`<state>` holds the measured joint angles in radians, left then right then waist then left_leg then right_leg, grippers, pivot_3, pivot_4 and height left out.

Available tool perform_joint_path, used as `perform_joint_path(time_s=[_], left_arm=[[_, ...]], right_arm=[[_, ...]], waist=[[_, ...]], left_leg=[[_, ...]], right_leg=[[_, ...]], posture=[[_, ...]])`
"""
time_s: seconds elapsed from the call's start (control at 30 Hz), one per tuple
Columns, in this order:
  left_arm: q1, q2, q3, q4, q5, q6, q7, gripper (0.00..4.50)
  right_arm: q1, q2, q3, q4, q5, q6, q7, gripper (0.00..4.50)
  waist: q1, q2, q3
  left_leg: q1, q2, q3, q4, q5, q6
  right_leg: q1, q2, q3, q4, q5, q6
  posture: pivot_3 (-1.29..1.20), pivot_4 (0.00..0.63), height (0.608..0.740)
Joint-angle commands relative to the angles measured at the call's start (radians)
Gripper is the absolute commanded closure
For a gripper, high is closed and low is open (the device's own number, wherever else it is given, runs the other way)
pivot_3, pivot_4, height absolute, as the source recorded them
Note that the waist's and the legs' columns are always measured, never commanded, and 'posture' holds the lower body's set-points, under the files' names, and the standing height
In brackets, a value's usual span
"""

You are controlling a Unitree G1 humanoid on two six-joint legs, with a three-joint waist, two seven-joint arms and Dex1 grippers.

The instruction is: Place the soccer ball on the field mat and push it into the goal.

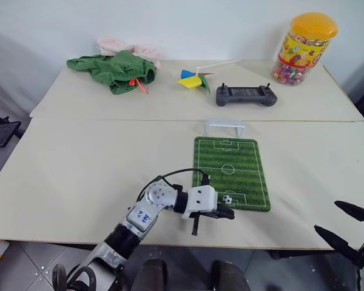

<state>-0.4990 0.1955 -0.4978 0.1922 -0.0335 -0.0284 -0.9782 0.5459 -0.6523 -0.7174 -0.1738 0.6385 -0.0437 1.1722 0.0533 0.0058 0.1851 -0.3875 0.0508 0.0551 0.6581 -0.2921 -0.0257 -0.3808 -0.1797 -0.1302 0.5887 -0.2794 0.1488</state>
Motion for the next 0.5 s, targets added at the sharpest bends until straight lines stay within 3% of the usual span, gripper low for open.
perform_joint_path(time_s=[0.03, 0.23, 0.5], left_arm=[[-0.053, -0.054, 0.029, 0.071, 0.027, -0.037, 0.075, 4.49], [-0.241, -0.153, 0.127, 0.313, 0.114, -0.105, 0.36, 4.49], [-0.274, -0.162, 0.208, 0.253, -0.017, -0.2, 0.223, 4.49]], right_arm=[[0.021, 0.016, -0.035, -0.031, 0.007, -0.021, -0.011, 0.0], [0.017, 0.035, -0.02, -0.038, -0.001, -0.028, -0.035, 0.0], [-0.03, 0.035, 0.01, -0.011, -0.02, -0.038, -0.047, 0.0]], waist=[[0.001, 0.0, 0.0], [0.001, -0.001, 0.001], [-0.005, -0.001, 0.001]], left_leg=[[0.0, 0.0, 0.0, 0.0, 0.0, 0.0], [-0.001, 0.0, 0.0, 0.001, 0.0, 0.001], [-0.002, 0.0, 0.001, 0.0, 0.0, -0.001]], right_leg=[[0.0, 0.0, 0.0, 0.0, 0.0, 0.0], [0.0, 0.0, 0.0, -0.001, 0.001, 0.001], [-0.002, 0.0, 0.0, -0.002, 0.001, 0.002]], posture=[[0.0, 0.15, 0.74], [0.0, 0.15, 0.74], [0.0, 0.15, 0.74]])
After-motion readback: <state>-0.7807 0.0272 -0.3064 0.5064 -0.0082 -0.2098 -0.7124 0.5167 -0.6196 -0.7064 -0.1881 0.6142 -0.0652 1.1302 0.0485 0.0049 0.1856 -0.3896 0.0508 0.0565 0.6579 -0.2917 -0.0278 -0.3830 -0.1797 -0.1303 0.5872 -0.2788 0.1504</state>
